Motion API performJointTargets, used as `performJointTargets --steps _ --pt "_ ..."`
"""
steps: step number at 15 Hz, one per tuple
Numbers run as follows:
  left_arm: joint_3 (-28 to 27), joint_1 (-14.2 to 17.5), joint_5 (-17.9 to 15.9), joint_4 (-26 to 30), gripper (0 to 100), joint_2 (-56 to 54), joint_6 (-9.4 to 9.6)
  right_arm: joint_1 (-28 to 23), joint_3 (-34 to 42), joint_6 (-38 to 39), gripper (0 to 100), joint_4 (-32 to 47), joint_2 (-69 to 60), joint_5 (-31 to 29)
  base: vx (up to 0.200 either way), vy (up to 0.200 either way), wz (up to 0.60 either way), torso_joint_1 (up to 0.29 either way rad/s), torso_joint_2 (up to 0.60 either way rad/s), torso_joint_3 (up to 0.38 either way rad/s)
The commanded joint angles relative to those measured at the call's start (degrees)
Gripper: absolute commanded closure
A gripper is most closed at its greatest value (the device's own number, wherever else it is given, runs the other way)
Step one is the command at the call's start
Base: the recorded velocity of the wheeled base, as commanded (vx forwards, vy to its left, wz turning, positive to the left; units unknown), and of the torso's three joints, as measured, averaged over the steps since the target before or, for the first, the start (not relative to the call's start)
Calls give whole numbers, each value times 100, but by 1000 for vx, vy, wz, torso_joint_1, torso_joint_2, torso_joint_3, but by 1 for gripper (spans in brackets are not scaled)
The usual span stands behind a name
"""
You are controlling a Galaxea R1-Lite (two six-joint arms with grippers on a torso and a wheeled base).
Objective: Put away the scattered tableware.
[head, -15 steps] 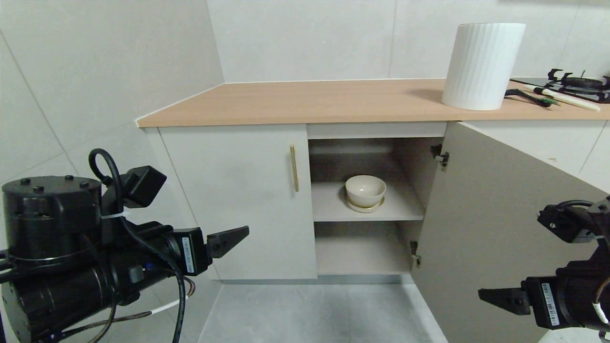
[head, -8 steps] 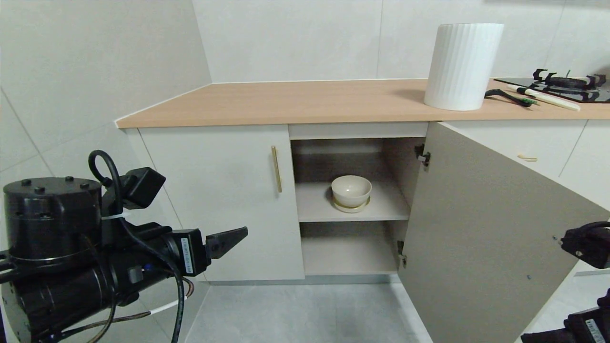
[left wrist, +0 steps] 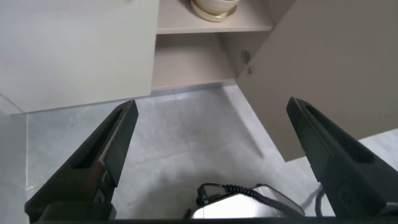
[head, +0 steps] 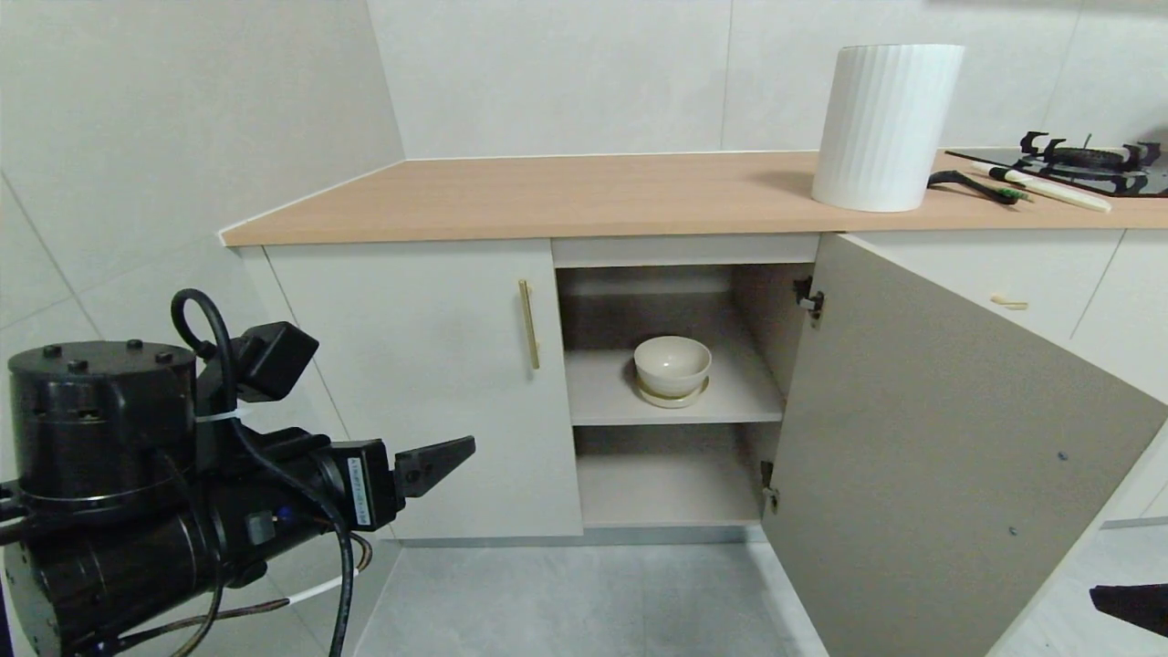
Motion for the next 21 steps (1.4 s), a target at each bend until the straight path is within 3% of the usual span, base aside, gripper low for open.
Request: performJointTargets --steps 1,5,7,9,14,21 --pt "6 -4 6 -3 0 41 -4 -526 -91 -190 0 0 -155 -42 0 0 0 0 0 0" --pt "6 -4 6 -3 0 50 -4 -1783 -100 -875 0 -123 -146 -333 0 0 0 0 0 0" --pt "6 -4 6 -3 0 50 -4 -2565 -47 -1183 0 -685 -23 -315 0 0 0 0 0 0" --pt "6 -4 6 -3 0 50 -4 -3031 67 -1288 0 -1221 197 -289 0 0 0 0 0 0" --pt "6 -4 6 -3 0 50 -4 -3400 612 -1253 0 -2997 1023 -271 0 0 0 0 0 0" --pt "6 -4 -3 -3 0 50 -4 -3338 665 -1033 0 -3322 1243 573 0 0 0 0 0 0"
